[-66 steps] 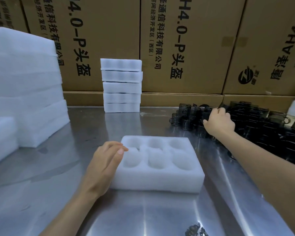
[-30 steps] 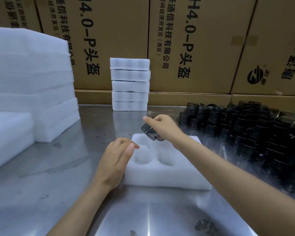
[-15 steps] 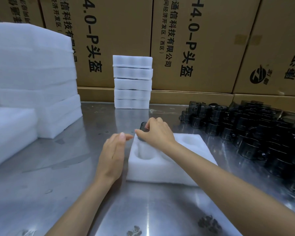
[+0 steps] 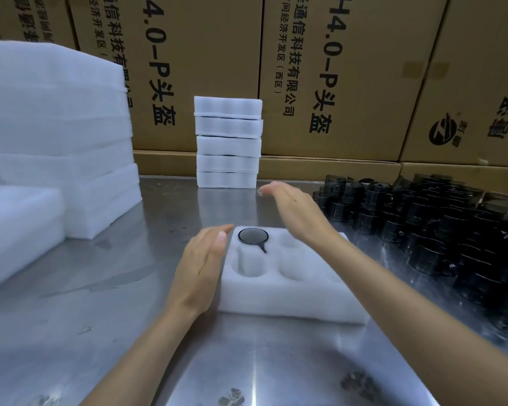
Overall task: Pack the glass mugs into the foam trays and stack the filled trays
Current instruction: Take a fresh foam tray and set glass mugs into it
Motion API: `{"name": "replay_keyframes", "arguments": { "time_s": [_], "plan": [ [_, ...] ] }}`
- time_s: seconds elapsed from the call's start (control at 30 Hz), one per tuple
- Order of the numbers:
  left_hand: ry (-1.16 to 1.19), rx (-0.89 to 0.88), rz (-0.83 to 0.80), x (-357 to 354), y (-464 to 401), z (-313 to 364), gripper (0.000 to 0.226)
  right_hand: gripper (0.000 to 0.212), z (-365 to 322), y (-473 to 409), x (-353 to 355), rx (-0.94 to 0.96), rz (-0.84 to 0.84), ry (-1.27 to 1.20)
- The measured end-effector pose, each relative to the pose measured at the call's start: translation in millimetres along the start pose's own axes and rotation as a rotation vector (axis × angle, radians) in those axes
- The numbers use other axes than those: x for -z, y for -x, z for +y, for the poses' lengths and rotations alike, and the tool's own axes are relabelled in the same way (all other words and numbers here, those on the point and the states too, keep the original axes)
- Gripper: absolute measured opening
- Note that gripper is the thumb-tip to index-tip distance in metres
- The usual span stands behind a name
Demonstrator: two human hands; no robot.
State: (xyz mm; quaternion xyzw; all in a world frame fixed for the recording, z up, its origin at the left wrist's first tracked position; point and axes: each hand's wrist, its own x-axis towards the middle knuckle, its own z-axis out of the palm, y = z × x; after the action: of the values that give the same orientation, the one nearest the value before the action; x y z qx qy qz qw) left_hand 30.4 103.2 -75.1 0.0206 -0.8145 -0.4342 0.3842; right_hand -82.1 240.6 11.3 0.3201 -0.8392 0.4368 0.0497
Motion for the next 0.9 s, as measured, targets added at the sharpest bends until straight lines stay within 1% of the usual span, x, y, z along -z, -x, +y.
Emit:
{"name": "replay_keyframes", "arguments": {
  "time_s": [0.07,0.17,0.2,0.23,0.3,0.4,0.47,0.53,0.6,0.63,0.7,0.73,0.8,0.9],
  "plan": [
    [-0.018,-0.003,-0.062,0,0,2,0.042,0.046,9,7,8,0.077,-0.086,0.044],
    [-0.091,-0.019,-0.182,-2,3,3,0.045,0.047,28,22,4,0.168,-0.286,0.229],
    [-0.13,-0.018,-0.233,-3,4,3,0.05,0.048,33,25,1,0.179,-0.353,0.283],
    [-0.161,-0.005,-0.279,-3,4,2,0.062,0.048,37,28,-2,0.177,-0.414,0.337],
    [-0.189,0.053,-0.324,-3,3,1,0.08,0.048,40,31,-7,0.153,-0.497,0.431],
    [-0.223,0.068,-0.308,-3,0,3,0.083,0.049,36,30,-8,0.139,-0.526,0.465],
    [-0.242,0.063,-0.298,-3,1,4,0.081,0.049,34,29,-7,0.149,-0.527,0.48],
    [-0.204,0.09,-0.313,-4,4,3,0.074,0.049,35,30,-7,0.149,-0.524,0.488],
    [-0.095,0.117,-0.323,-6,6,3,0.061,0.048,36,31,-6,0.141,-0.487,0.423],
    [-0.044,0.117,-0.312,-6,7,2,0.057,0.047,37,33,-6,0.133,-0.438,0.341],
    [0.037,0.11,-0.254,-5,8,0,0.054,0.044,38,34,-2,0.123,-0.271,0.154],
    [0.068,0.109,-0.219,-3,7,-1,0.055,0.042,39,33,2,0.125,-0.173,0.102],
    [0.101,0.113,-0.18,-1,6,-2,0.056,0.039,45,31,14,0.103,0.008,0.086],
    [0.139,0.11,-0.166,0,3,-1,0.043,0.036,61,23,42,-0.008,0.218,0.129]
  ]
}}
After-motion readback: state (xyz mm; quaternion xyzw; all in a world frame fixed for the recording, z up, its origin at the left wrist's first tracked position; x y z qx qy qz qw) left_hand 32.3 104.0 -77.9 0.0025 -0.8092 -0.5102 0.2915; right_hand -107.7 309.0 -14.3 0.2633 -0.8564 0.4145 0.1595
